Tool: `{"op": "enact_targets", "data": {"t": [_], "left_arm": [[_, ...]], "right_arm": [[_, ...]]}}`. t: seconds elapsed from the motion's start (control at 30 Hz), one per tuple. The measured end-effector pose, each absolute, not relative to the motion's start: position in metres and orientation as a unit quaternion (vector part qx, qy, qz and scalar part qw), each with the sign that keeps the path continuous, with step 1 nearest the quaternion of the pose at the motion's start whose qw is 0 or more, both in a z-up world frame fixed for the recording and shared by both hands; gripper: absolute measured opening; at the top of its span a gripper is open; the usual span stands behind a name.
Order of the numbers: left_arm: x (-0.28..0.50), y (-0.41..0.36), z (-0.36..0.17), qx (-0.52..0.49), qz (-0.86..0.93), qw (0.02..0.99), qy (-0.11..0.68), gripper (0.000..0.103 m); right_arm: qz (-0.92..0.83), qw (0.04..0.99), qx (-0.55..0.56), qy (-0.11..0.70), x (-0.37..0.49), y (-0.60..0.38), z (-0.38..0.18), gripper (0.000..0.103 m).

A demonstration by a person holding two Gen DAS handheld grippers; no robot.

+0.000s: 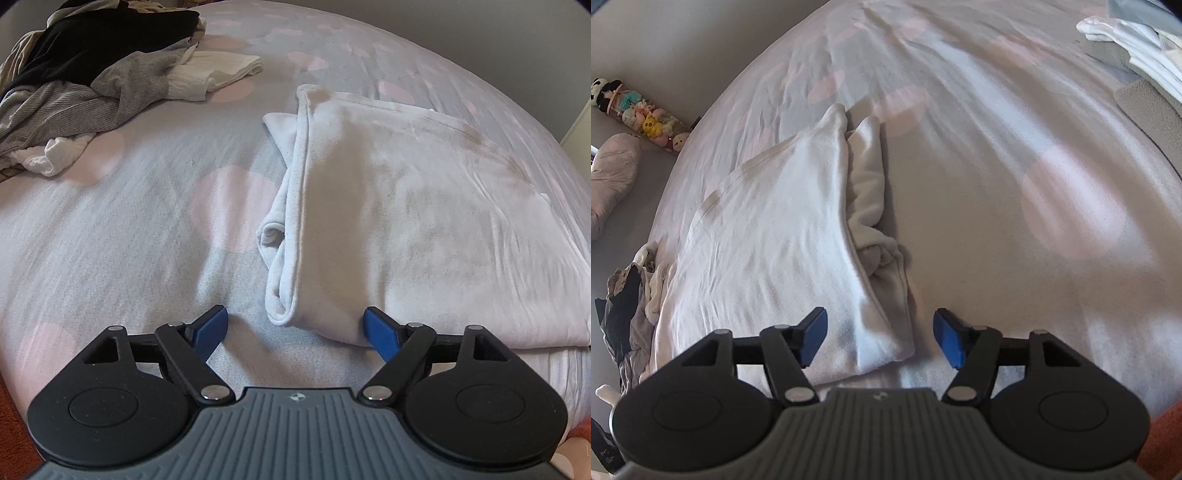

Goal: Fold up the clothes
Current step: 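Open both grippers and lift them from the folded white shirt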

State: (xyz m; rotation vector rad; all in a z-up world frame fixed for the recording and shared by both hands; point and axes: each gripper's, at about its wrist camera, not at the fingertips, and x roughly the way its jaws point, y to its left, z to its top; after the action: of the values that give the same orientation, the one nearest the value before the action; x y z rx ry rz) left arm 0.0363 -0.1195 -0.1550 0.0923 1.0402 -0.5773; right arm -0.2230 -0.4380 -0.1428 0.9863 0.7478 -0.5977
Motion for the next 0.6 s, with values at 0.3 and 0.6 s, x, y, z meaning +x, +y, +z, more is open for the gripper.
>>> {"op": "enact_targets", "data": {"t": [0.3,0.6], "left_arm": [[0.0332,-0.1269,-0.1597,0.061,-0.285,0.823,0.487,0.103],[0.0352,-0.1251,-0.1588,0.051,-0.285,0.824,0.486,0.103]], "right_arm": [[-0.274,0.777,0.452,0.341,-0.2241,-0.4381,-0.1418,0.077],[-0.269,0.794,0.436,0.326,-0.2234,-0.437,-0.1342,0.077]]}}
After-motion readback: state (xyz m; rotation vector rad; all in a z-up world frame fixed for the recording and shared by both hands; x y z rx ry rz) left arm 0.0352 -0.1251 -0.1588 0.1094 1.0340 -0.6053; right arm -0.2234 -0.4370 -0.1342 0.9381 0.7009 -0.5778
